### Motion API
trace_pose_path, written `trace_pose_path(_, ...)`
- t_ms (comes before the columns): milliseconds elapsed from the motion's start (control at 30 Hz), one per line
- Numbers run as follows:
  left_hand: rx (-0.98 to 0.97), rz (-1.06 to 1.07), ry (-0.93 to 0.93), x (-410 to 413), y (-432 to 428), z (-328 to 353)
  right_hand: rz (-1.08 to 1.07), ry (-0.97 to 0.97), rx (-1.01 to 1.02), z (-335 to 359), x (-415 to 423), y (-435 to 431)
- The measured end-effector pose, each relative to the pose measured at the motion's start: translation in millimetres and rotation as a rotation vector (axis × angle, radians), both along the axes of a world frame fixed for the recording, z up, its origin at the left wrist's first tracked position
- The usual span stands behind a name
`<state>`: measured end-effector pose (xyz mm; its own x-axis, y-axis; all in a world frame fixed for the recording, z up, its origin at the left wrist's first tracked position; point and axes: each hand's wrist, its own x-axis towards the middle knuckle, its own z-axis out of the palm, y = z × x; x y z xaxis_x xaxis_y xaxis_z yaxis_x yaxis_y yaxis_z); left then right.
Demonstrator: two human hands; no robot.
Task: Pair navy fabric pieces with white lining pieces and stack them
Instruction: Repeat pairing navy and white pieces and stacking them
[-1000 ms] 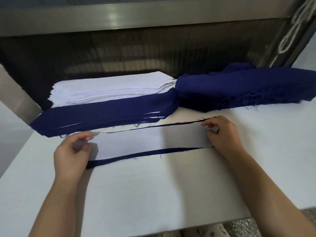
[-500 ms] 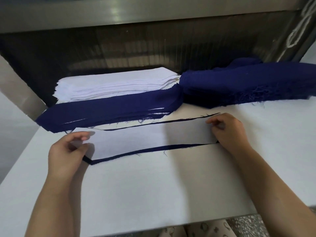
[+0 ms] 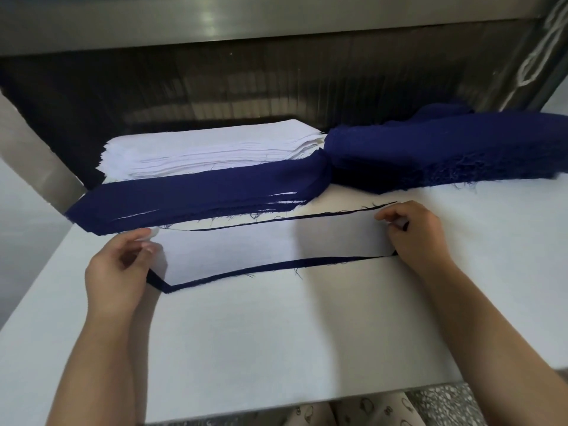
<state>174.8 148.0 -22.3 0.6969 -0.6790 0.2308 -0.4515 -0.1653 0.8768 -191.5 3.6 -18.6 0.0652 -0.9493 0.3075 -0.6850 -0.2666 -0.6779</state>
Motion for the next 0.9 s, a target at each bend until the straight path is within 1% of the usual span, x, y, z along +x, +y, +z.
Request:
trace_pose_path(67, 0.003, 0.015, 0.016, 1.3, 1.0, -0.4, -0.002, 0.001, 0.008, -0.1, -0.1, 0.0)
trace_pose_path(300, 0.064, 0.004, -0.029, 1.5, 4.5, 2.5, -0.023, -0.002, 0.022, -0.5, -0.4, -0.4)
trace_pose_path(533, 0.081, 0.029, -0.024, 1.7, 5.1, 0.9, -0.027, 0.007, 0.039, -2.0, -0.3, -4.0)
trace_pose_path(800, 0.141, 0.021, -0.022, 2.3, 4.3, 0.6, -0.063, -0.041, -0.016, -0.8, -1.1, -0.7)
trace_pose_path(900, 0.148, 0.005, -0.065, 3.5, 2.4, 0.5, -0.077, -0.044, -0.041, 0.5, -1.2, 0.5)
